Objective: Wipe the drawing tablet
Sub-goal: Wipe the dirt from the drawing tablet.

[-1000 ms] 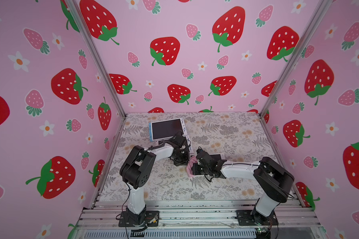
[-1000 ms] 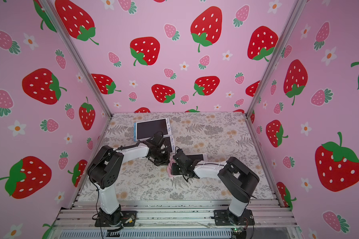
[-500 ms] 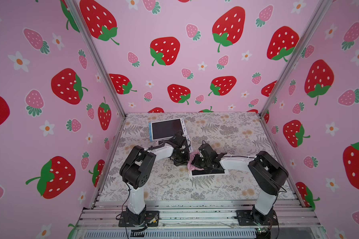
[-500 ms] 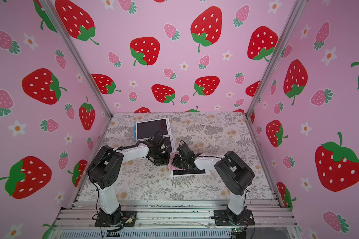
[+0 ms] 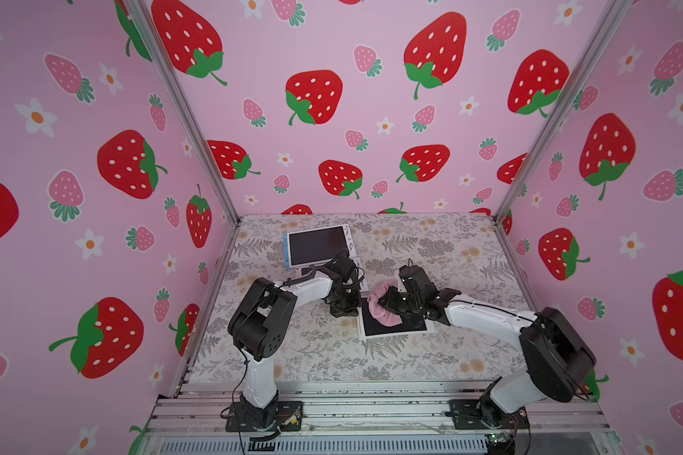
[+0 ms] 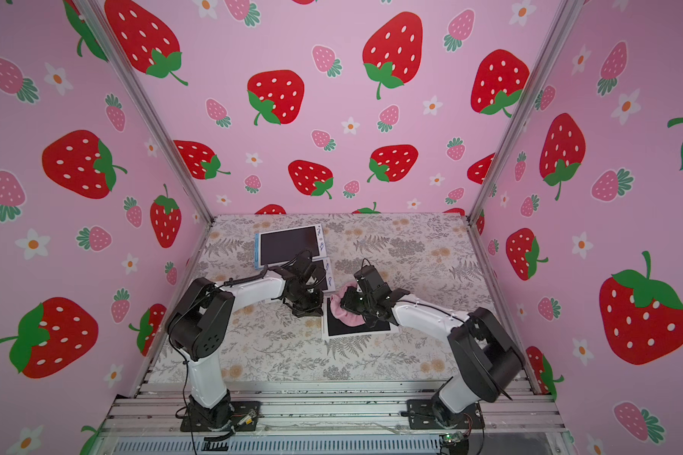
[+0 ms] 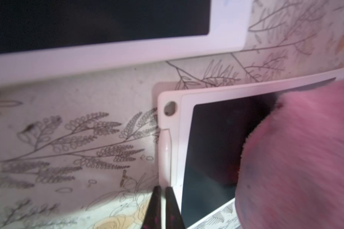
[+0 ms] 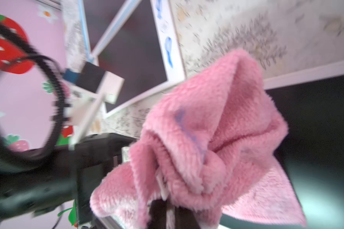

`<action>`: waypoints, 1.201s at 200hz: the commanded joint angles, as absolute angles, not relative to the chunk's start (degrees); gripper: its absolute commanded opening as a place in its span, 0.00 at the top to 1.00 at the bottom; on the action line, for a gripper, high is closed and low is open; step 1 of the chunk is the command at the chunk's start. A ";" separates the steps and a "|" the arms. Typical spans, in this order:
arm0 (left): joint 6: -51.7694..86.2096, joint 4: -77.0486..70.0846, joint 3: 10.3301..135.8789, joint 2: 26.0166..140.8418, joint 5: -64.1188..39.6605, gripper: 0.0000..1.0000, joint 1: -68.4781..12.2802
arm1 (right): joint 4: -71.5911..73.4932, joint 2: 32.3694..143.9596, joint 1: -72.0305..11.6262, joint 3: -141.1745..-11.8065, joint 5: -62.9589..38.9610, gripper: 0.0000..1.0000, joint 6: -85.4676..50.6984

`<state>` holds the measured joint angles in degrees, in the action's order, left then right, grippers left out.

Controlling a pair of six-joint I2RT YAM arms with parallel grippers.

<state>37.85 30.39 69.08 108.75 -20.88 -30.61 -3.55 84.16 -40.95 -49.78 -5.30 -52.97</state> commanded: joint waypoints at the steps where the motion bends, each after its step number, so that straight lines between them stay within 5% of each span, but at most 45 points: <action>1: 39.54 36.49 72.37 109.07 -19.28 0.95 -30.77 | -4.64 78.31 -39.76 -47.12 -1.22 1.00 -48.27; 70: 38.11 37.94 79.19 114.68 -20.43 0.88 -29.40 | 2.75 74.48 -42.89 -35.89 15.20 1.00 -40.48; 142: 37.36 37.76 79.89 116.95 -19.24 0.87 -29.41 | 7.23 90.55 -53.26 -43.87 22.41 1.00 -32.44; 240: 38.03 36.51 78.66 119.08 -22.26 0.92 -29.00 | 10.54 106.65 -57.17 -53.50 13.14 1.00 -35.51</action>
<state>37.30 35.44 79.29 116.53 -22.02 -29.17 10.39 104.12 -56.64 -52.31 17.50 -34.13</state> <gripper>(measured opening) 0.081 0.070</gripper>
